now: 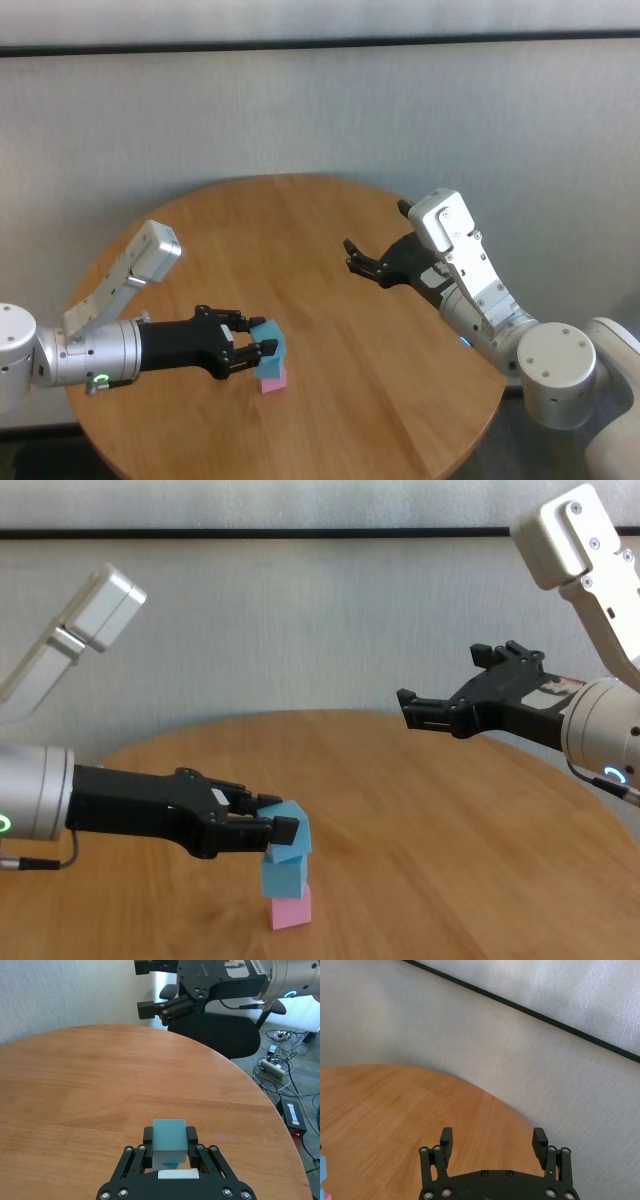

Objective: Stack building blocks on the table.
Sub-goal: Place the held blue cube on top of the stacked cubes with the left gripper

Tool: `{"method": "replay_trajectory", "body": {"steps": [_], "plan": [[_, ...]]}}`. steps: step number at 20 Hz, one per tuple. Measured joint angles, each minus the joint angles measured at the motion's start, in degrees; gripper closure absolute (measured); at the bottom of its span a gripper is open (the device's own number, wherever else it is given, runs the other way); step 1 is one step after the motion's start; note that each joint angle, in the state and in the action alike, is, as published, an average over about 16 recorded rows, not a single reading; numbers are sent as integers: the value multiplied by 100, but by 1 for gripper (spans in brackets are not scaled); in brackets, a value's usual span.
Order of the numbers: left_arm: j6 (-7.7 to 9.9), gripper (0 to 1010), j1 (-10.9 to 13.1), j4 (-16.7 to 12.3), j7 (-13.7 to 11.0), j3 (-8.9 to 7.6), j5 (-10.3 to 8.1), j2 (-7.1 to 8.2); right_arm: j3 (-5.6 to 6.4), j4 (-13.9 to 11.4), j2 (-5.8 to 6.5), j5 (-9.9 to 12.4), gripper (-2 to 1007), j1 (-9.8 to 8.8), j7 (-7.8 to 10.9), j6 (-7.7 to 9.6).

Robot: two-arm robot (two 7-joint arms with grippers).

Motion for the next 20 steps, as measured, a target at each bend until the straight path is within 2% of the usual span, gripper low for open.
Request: {"method": "replay_trajectory", "body": {"steps": [11,15,20], "plan": [[7,604,-19,15,6,25,-20,5,0,0,0,0,4,0,0,0],[7,557,-16,12,6,21,-17,5,0,0,0,0,4,0,0,0],[6,451,-12,8,6,16,-12,5,0,0,0,0,4,0,0,0]]}}
